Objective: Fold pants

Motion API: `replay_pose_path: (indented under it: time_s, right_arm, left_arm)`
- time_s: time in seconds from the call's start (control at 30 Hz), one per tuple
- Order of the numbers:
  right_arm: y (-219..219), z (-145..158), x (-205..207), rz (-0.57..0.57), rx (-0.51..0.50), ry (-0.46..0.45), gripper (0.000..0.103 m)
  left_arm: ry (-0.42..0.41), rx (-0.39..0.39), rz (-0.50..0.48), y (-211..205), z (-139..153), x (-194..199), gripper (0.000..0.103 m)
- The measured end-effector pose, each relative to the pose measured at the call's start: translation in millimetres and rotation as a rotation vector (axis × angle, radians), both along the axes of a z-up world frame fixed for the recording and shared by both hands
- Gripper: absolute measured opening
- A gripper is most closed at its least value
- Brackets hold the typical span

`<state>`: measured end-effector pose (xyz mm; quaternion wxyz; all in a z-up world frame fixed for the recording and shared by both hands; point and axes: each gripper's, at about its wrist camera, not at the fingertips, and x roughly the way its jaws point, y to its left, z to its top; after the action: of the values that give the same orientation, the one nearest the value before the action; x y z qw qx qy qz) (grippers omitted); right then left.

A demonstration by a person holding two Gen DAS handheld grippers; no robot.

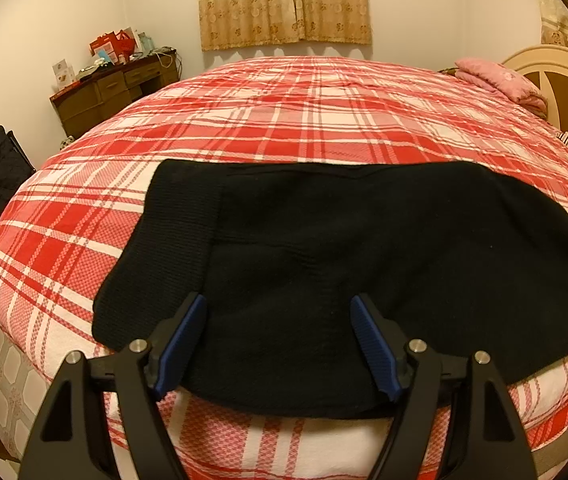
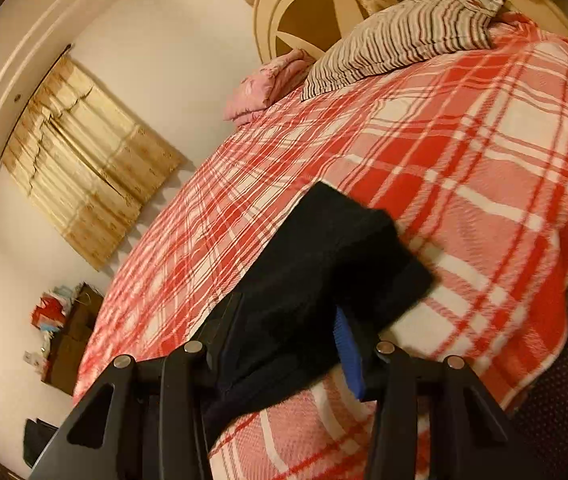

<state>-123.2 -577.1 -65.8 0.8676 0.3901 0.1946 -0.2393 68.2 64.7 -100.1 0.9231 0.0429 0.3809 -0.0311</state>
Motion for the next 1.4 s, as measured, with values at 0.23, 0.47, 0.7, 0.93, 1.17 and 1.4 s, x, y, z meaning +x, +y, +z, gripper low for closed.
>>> replay_pose_path:
  time_s: [0.23, 0.47, 0.7, 0.93, 1.17, 1.4]
  right_arm:
    - [12, 29, 10, 0.09, -0.049, 0.023, 0.003]
    - [-2, 30, -18, 0.073, 0.002, -0.022, 0.004]
    - [-41, -28, -48, 0.074, 0.315, -0.163, 0.007]
    - [-54, -16, -76, -0.013, 0.289, -0.243, 0.025]
    - [-77, 31, -55, -0.045, 0.022, -0.087, 0.056]
    - [-81, 13, 15, 0.148, -0.083, 0.191, 0.052]
  left_arm:
    - [0.005, -0.006, -0.006, 1, 0, 1, 0.078]
    - [0.005, -0.008, -0.005, 0, 0, 2, 0.078]
    - [0.008, -0.002, -0.004, -1, 0, 2, 0.078]
    - [0.014, 0.004, 0.006, -3, 0, 4, 0.079]
    - [0.012, 0.02, 0.012, -6, -1, 5, 0.081]
    - [0.015, 0.039, 0.024, -8, 0, 6, 0.081]
